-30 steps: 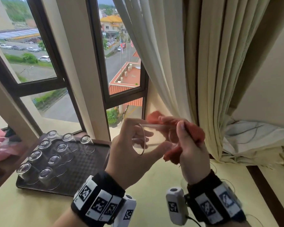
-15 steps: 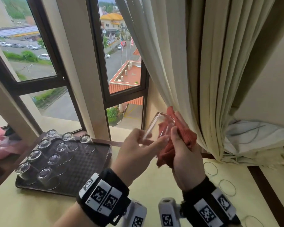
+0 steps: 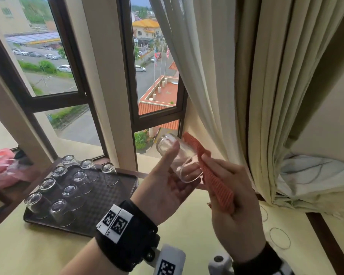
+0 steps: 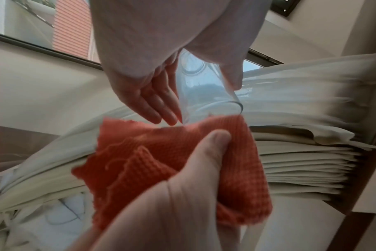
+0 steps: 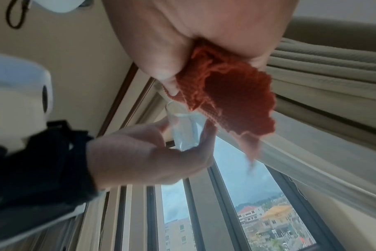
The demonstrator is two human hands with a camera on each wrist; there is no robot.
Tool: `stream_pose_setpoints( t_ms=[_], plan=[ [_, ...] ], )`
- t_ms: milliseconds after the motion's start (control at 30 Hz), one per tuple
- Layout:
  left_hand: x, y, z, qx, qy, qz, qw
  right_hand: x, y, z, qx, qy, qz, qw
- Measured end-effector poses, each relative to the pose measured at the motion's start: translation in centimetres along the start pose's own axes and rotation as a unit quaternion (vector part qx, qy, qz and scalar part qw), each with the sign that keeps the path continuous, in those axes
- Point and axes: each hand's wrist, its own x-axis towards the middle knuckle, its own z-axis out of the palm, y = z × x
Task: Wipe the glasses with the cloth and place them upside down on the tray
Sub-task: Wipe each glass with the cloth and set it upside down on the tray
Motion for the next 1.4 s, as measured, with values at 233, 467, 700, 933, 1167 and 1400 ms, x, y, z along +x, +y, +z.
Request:
stream_pose_setpoints(
  t_ms=[233, 467, 700, 933, 1167, 1400],
  plan=[
    [-0.8, 0.3, 0.8, 0.036, -0.052, 0.066, 0.996, -0.2, -1.1, 1.5, -0.140, -0.088, -0.049, 0.985],
    [-1.8, -0.1, 1.4, 0.195, -0.070, 0.118, 0.971, 1.7, -2.9, 0.8, -0.130, -0.220, 0.056, 0.965],
    [-2.3, 1.6, 1.5, 0.222, -0.071, 0.116, 0.966, 2.3, -3.8, 0.9, 0.437, -0.207, 0.364, 0.796],
    [-2.2, 1.8, 1.4, 0.212, -0.059, 0.154, 0.963, 2.5, -2.5, 0.4, -0.204, -0.229, 0.042, 0.951],
    [-2.1, 1.6, 1.2, 0.248, -0.037, 0.142, 0.958, 2.6, -3.2, 3.0, 0.081, -0.281, 0.278, 0.915],
    [-2.0, 3.6, 1.1, 0.225, -0.017, 0.184, 0.957, 2.9, -3.9, 2.1, 0.264, -0.224, 0.352, 0.870]
  ],
)
